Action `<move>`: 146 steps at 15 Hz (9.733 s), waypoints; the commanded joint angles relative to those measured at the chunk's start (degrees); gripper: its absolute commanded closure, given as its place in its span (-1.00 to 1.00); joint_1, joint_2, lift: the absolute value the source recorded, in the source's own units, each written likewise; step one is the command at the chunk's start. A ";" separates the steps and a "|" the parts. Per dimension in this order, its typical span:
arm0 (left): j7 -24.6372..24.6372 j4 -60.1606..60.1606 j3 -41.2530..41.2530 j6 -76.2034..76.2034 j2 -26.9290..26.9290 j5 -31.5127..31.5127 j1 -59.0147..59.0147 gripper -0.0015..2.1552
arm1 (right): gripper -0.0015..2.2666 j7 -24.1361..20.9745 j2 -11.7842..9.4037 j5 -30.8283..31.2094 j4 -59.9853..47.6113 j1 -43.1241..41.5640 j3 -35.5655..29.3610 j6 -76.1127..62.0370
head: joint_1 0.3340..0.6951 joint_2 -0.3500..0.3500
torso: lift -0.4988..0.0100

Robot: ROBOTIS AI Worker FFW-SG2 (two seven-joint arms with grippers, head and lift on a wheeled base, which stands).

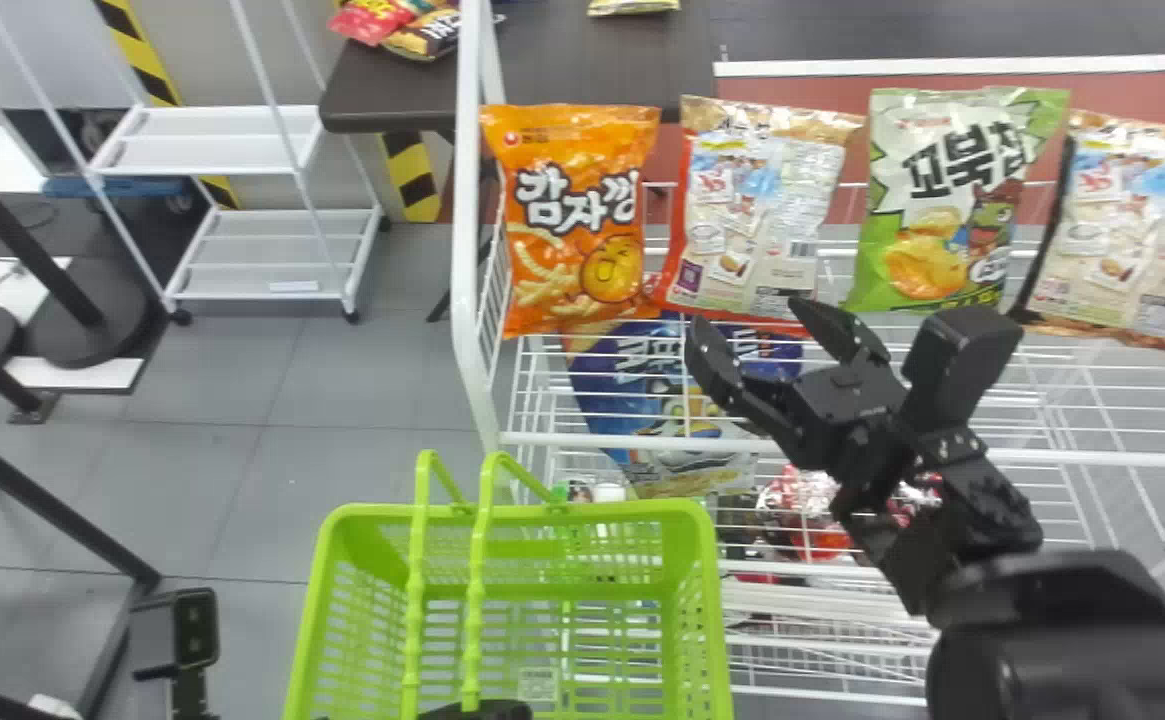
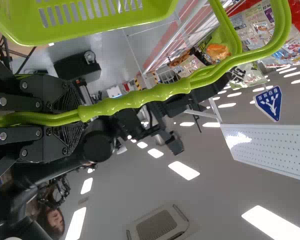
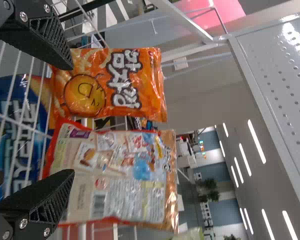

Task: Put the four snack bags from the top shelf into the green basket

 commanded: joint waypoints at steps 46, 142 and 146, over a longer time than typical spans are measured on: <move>-0.57 5.06 -2.07 0.00 4.07 3.35 -5.98 0.99 | 0.98 18.89 0.32 -20.91 -20.53 13.20 -14.87 24.65 | 1.00 0.37 | 0.96; -0.57 9.28 -3.30 1.06 4.24 4.14 -9.05 0.99 | -0.96 5.35 -3.07 -12.73 -34.06 13.55 -18.83 51.54 | 1.00 0.58 | 0.96; -0.57 8.84 -3.21 1.06 4.16 4.14 -8.35 0.99 | -0.96 4.03 -2.99 -3.51 -24.31 1.95 -23.75 44.69 | 1.00 -0.19 | 0.96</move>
